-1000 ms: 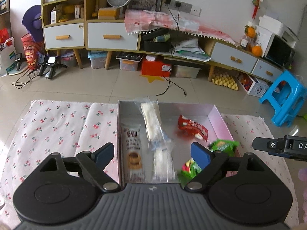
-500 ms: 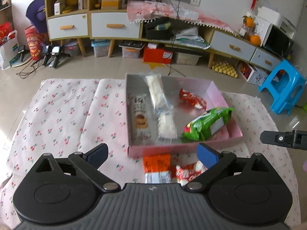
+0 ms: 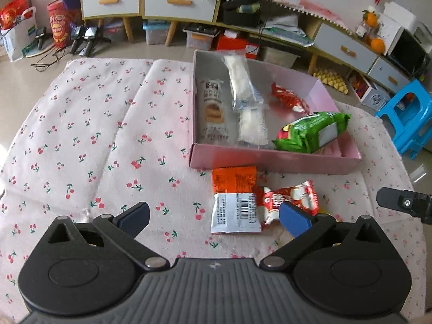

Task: Organize snacks
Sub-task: 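Grasp the orange-and-white wafer pack with the left tool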

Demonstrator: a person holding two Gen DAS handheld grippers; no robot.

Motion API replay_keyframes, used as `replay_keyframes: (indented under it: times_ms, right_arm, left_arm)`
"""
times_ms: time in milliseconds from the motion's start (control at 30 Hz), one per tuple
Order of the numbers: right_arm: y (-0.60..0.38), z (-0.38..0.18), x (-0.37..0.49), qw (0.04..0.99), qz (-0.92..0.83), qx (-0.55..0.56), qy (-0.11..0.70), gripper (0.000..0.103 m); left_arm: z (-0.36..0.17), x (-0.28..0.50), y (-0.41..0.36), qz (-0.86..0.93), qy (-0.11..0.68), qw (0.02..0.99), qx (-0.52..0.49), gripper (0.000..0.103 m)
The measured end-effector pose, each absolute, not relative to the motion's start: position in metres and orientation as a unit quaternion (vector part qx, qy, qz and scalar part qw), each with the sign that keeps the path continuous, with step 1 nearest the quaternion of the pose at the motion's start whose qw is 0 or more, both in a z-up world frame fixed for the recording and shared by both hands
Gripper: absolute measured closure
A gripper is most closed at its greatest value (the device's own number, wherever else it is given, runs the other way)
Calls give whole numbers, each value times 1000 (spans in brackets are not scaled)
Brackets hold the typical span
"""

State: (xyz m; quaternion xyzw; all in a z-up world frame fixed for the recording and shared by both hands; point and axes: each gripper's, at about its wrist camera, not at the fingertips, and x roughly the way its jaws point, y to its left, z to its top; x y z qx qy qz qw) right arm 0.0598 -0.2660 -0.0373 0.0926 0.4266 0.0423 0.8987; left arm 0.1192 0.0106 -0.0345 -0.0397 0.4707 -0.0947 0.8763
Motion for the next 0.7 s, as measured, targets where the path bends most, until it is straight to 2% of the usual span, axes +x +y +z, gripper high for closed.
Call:
replay_keyframes:
  times_ms: [133,200,333,400,533,600,633,700]
  right_arm:
    - [-268,-47,66,896,34,84,435,12]
    - [-269,-51,69,893,33,86,440,12]
    - [-267,-59,75,891,40,75,446,12]
    - [-265,-62,78,890,45,70,448,12]
    - [-260,-66,82,890,62,61,448,12]
    - [-256,-68,84,890,75,54,446,12]
    - [-255,-68,85,890,82,50,445,12]
    - [-250,-70,86,889,98,39,445,12]
  left_arm:
    - [-45,122,6,-88,474,875,-31,3]
    - [-48,125,5,-93,478,873,-35,11]
    - [-54,132,4,-98,482,869,-57,20]
    - [-58,136,2,-99,487,865,-66,28]
    - [-60,137,-2,-93,485,867,-61,36]
    - [-59,137,-4,-93,484,868,-53,49]
    - [-59,137,-4,-91,482,870,-47,52]
    - [-58,135,-6,-90,482,871,-31,64]
